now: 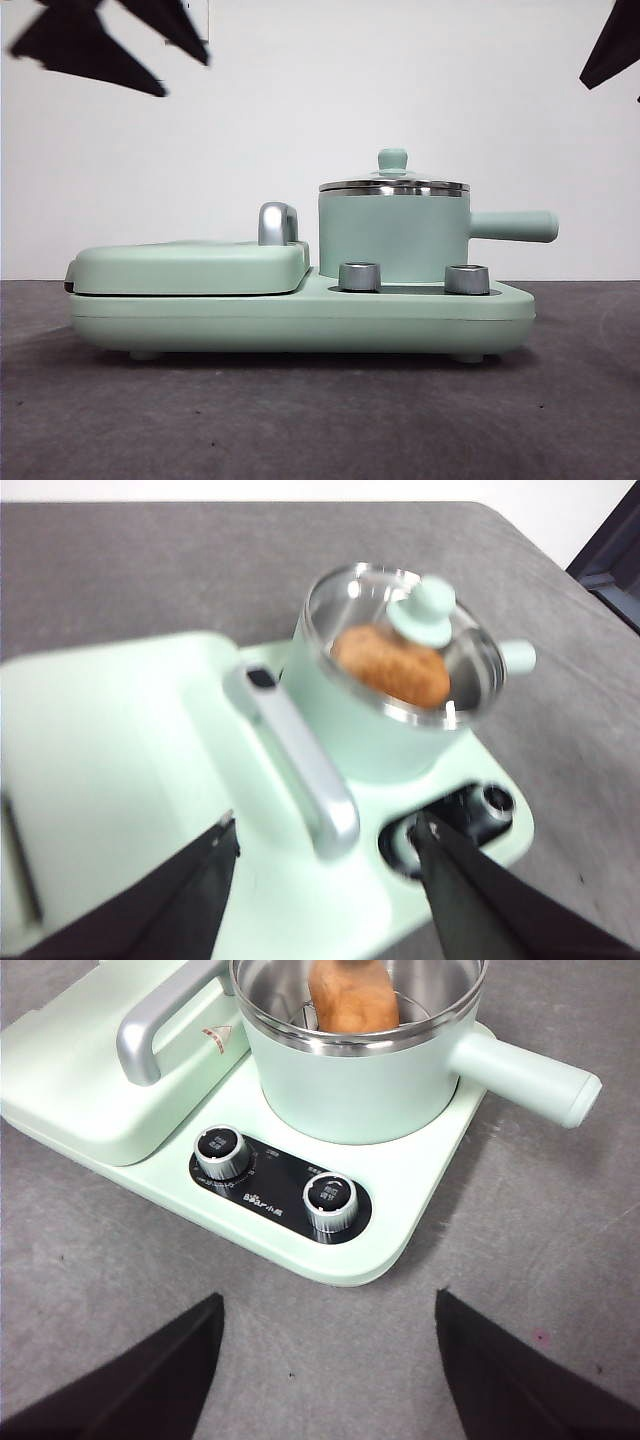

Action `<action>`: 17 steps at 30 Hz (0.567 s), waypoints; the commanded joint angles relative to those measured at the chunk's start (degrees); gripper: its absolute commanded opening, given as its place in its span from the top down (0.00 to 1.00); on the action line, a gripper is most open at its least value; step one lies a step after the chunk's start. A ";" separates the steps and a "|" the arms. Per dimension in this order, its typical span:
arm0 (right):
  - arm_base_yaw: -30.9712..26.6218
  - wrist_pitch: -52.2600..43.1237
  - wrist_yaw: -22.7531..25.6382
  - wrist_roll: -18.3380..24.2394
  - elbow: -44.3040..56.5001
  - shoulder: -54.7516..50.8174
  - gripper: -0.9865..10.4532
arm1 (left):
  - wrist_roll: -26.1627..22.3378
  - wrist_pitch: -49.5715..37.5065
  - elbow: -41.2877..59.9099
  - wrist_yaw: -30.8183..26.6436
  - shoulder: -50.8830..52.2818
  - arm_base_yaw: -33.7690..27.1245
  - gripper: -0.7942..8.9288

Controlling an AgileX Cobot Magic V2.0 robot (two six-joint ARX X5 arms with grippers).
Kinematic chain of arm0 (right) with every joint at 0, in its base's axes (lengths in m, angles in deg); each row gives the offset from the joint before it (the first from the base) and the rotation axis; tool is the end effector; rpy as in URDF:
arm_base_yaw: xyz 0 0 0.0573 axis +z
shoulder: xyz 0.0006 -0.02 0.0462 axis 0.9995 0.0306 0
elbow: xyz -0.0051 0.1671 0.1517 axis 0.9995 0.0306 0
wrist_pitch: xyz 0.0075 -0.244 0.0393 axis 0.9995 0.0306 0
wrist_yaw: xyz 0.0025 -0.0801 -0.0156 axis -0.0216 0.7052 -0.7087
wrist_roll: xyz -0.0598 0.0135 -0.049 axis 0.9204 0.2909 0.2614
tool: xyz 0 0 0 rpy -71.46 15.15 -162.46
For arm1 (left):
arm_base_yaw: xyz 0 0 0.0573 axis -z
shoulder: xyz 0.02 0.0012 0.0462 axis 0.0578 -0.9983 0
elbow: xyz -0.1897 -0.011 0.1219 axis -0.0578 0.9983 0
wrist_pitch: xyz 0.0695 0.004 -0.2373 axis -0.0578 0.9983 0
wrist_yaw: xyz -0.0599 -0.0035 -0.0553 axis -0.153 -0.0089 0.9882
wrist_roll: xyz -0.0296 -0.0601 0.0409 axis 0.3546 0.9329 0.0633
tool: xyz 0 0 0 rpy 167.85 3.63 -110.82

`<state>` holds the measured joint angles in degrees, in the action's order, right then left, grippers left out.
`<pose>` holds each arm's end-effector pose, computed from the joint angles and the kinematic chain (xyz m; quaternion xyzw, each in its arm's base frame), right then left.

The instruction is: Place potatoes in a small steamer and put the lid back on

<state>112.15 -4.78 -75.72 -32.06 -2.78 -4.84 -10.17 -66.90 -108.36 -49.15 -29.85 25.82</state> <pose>0.1685 0.0839 0.2414 -0.0129 0.2842 0.2513 0.9251 0.2504 -0.1235 0.2686 -0.0686 0.2503 -0.3044 0.9165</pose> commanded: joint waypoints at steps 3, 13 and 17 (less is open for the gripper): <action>0.24 -0.35 -0.02 -0.61 -0.15 0.33 0.63 | 1.46 2.75 3.74 0.02 8.94 -1.88 0.62; 0.24 0.13 -0.02 -0.61 -0.15 0.31 0.63 | 0.92 12.66 4.98 -1.64 18.21 -4.87 0.63; 0.22 0.15 0.00 -0.61 -0.17 0.31 0.66 | 0.61 12.74 4.96 -1.62 19.12 -4.85 0.67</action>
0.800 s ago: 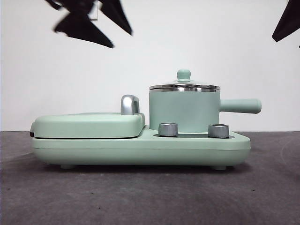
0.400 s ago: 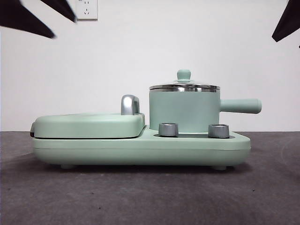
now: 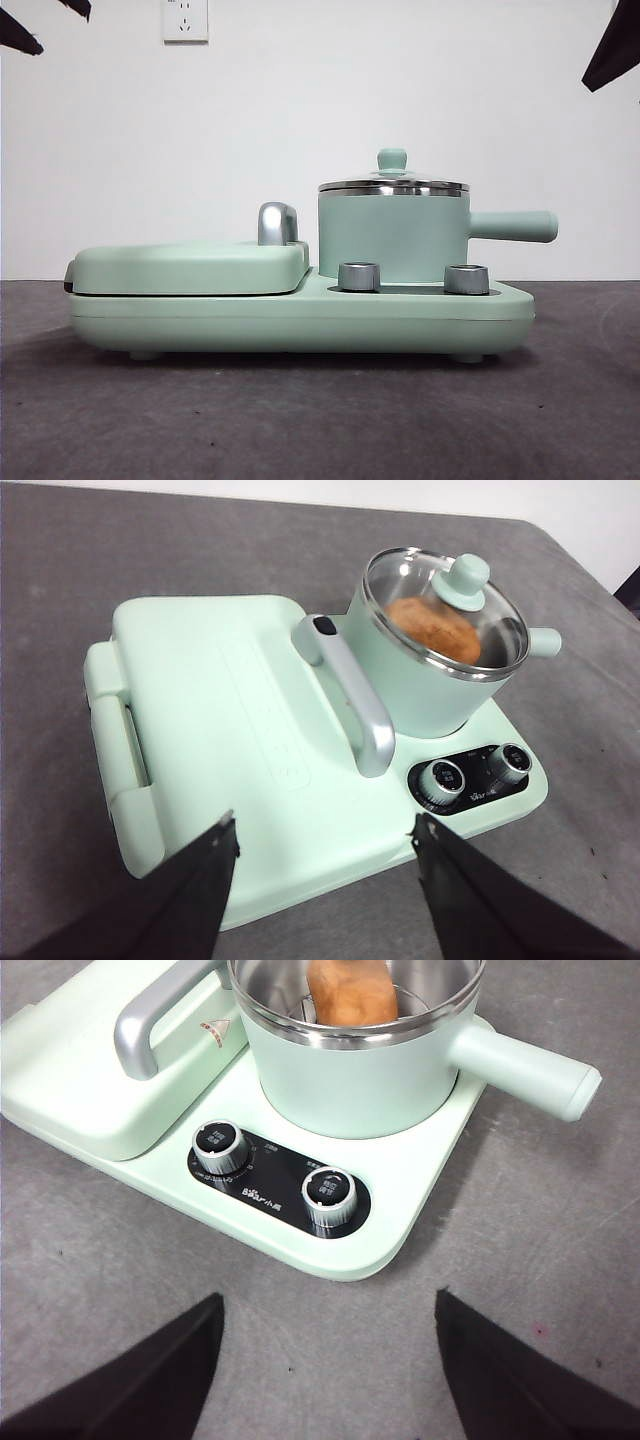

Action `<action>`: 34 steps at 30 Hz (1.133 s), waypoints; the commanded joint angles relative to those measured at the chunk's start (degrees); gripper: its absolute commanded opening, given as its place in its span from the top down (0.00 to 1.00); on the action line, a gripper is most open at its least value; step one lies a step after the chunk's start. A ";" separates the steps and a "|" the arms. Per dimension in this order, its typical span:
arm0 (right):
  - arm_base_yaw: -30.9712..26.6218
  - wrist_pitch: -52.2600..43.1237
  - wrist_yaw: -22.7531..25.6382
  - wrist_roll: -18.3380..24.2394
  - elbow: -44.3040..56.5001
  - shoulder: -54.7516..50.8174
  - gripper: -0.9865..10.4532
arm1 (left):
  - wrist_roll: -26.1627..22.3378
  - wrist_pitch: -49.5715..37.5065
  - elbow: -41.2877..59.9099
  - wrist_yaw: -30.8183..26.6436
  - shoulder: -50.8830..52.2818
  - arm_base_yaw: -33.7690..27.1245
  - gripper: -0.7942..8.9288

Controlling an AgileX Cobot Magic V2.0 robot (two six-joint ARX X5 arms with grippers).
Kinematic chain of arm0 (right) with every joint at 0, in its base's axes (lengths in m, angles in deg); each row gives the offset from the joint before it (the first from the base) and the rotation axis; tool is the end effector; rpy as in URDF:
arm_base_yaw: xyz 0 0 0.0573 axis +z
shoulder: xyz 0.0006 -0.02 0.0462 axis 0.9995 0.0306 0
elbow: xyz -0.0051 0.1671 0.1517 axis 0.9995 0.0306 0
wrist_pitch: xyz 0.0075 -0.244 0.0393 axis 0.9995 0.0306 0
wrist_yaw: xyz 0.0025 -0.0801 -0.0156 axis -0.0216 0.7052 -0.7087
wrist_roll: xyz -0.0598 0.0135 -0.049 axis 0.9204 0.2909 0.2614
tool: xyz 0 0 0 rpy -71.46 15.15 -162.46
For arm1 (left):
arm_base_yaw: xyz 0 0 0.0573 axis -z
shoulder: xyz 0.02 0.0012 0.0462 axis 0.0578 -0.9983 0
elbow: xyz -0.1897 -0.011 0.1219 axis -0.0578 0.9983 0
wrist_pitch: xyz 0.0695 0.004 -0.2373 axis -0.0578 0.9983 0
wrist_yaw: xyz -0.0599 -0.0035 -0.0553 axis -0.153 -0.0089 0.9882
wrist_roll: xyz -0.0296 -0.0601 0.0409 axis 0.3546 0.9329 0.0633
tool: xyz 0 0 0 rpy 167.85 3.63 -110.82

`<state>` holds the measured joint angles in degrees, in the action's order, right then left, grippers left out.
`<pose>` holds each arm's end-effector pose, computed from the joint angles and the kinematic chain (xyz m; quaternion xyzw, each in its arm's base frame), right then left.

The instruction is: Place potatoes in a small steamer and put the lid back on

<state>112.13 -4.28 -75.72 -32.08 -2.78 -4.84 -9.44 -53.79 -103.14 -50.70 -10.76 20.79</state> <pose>0.1679 0.0836 0.2404 -0.0133 0.2884 0.2507 0.9240 0.1932 -0.0782 0.2833 -0.0830 0.2411 -0.2508 0.9339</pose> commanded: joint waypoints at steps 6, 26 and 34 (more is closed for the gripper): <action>0.37 -0.92 -0.66 -0.63 -0.17 0.31 0.88 | -0.44 -0.50 -0.31 -0.09 0.28 0.17 0.91; 0.35 -1.38 -0.42 -0.59 -0.17 0.31 0.88 | -5.07 -3.06 6.47 -2.54 8.72 -3.17 0.91; 0.35 -1.40 -0.42 -0.59 -0.17 0.31 0.88 | -7.48 -15.34 25.90 -6.14 26.49 -13.94 0.91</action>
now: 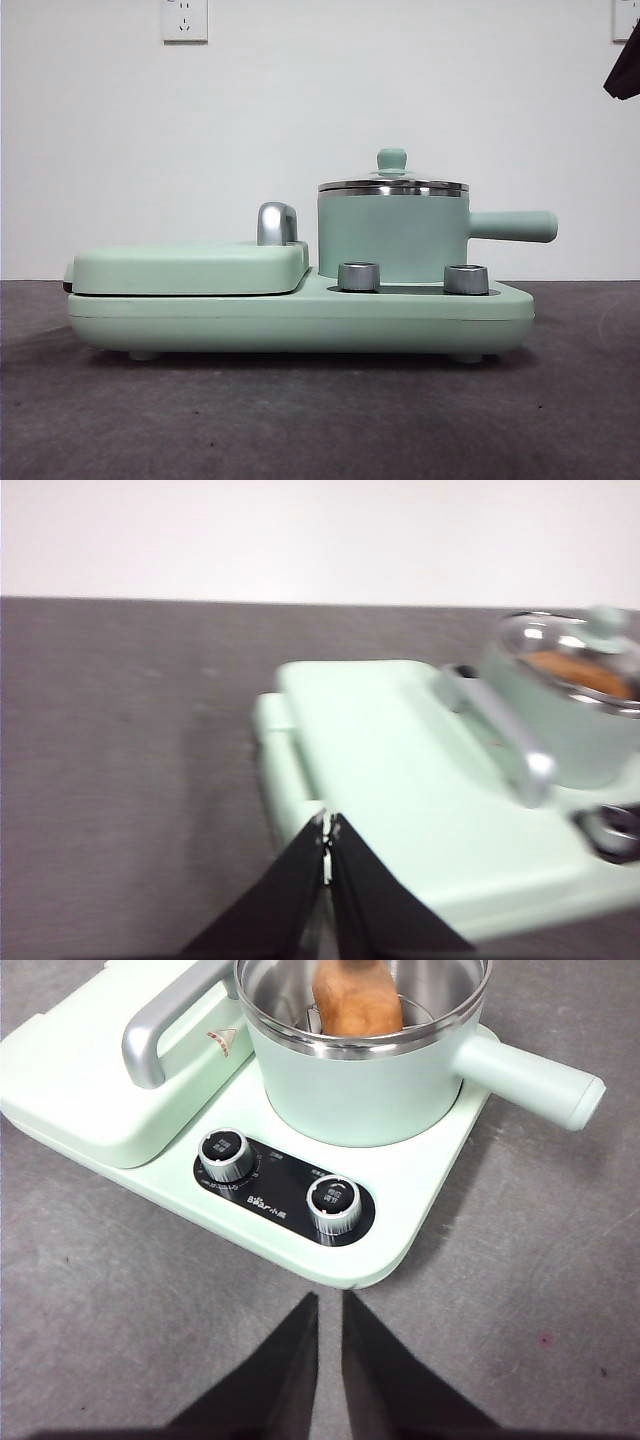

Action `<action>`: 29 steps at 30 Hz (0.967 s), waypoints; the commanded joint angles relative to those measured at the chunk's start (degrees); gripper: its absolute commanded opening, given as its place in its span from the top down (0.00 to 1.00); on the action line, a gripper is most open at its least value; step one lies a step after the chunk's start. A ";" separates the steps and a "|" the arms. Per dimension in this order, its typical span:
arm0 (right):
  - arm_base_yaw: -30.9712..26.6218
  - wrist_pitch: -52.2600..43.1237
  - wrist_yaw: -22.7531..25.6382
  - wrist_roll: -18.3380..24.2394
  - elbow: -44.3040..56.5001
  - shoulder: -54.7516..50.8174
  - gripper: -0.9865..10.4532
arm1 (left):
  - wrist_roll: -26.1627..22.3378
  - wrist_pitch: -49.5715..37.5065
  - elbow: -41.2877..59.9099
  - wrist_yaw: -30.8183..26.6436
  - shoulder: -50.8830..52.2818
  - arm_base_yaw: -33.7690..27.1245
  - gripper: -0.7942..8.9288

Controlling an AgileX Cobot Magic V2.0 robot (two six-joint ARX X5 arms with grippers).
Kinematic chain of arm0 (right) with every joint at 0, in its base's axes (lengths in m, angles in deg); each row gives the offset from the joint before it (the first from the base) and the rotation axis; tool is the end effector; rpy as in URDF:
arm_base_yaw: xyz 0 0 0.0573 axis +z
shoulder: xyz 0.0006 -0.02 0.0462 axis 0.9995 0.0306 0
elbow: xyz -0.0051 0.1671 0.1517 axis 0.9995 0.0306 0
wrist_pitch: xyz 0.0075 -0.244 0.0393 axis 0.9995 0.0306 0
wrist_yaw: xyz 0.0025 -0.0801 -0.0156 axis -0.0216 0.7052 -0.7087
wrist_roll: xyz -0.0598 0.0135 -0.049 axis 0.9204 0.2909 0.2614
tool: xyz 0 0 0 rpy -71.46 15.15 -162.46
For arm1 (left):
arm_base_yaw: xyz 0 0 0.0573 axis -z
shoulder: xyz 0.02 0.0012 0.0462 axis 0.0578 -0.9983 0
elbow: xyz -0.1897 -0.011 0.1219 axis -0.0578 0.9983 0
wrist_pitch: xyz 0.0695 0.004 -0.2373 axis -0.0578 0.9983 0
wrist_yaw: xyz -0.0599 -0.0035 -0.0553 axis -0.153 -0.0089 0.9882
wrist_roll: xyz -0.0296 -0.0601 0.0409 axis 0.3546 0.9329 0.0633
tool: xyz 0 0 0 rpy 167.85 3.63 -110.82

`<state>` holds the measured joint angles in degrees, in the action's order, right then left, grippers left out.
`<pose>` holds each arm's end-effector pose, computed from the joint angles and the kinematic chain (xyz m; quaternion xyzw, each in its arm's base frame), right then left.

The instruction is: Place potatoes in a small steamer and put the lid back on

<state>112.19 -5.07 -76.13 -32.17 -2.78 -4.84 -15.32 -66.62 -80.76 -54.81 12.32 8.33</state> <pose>0.1685 0.0845 0.2420 -0.0108 0.2823 0.2549 0.9248 0.1679 -0.0269 0.2383 -0.0469 0.1056 -0.1325 0.9844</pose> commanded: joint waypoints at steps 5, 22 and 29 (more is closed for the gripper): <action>0.28 -0.59 0.00 -0.50 -0.17 0.31 0.88 | -1.62 -8.17 14.23 -8.09 12.17 -3.34 0.91; 0.28 -2.89 0.00 -0.50 -0.17 0.31 0.88 | -0.94 -6.16 24.92 -10.40 20.17 -3.34 0.91; 0.28 -2.97 0.00 -0.48 -0.17 0.31 0.88 | -0.94 -6.16 24.92 -10.43 20.17 -3.34 0.91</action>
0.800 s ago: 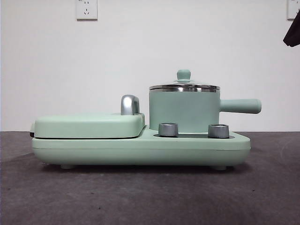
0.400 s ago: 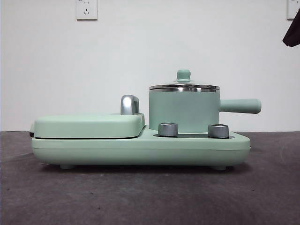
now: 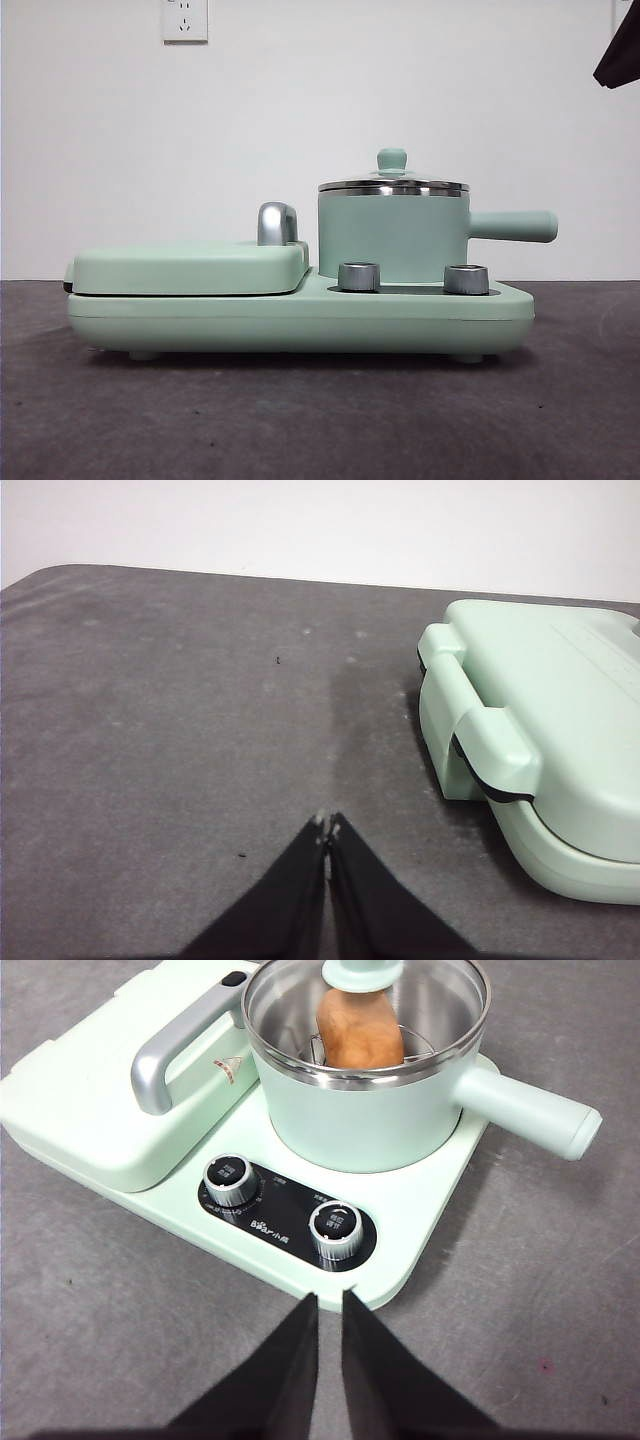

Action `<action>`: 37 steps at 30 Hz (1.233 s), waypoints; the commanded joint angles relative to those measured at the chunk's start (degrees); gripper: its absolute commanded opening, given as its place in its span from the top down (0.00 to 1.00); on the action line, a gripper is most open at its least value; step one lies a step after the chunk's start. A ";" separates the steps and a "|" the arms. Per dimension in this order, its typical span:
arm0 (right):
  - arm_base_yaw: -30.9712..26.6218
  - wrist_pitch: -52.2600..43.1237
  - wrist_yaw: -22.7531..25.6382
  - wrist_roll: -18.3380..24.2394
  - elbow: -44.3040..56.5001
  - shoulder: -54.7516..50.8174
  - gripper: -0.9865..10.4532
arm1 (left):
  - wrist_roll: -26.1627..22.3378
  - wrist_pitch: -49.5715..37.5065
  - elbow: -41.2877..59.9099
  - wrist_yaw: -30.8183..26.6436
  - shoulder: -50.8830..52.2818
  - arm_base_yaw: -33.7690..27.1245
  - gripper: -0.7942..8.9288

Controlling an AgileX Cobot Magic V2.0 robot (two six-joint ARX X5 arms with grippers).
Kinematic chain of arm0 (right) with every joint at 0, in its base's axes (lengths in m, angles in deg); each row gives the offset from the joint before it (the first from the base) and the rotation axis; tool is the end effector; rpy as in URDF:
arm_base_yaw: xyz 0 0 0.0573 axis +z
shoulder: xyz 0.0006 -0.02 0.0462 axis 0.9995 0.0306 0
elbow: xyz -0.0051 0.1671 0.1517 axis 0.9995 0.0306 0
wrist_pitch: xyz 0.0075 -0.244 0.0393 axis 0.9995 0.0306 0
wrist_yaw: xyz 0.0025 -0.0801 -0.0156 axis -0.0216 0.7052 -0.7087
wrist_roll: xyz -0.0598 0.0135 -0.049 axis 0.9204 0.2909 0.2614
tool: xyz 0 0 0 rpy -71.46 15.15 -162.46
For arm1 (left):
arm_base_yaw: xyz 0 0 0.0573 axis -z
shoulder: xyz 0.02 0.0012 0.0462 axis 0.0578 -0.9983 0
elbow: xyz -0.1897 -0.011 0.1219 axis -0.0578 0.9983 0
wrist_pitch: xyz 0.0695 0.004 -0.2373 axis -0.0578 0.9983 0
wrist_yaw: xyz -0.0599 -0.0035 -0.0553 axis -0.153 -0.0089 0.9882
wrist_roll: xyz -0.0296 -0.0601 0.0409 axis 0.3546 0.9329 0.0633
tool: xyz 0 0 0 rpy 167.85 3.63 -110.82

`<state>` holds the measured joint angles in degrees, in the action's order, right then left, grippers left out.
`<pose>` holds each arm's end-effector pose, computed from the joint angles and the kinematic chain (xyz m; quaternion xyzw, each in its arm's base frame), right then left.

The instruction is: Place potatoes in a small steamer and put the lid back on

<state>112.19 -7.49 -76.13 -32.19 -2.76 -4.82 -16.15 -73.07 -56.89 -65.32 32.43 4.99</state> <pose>0.1712 0.0857 0.2466 -0.0076 0.2626 0.2570 0.9300 0.1625 -0.0052 0.1511 -0.0342 0.0772 -0.0144 0.9963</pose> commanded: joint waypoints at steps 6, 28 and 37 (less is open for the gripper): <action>-2.89 -0.96 7.04 7.58 2.95 -4.63 0.88 | -0.11 0.28 1.05 0.09 0.07 0.00 0.91; -19.34 -22.88 7.26 5.62 39.43 -37.20 0.88 | -0.11 0.31 1.05 0.11 0.07 0.02 0.91; -19.30 -23.50 7.32 5.62 39.39 -37.20 0.88 | -0.11 0.31 1.05 0.09 0.07 0.00 0.91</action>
<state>92.94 -30.42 -68.87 -25.94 36.41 -41.97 -16.15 -73.07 -56.89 -65.32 32.43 4.99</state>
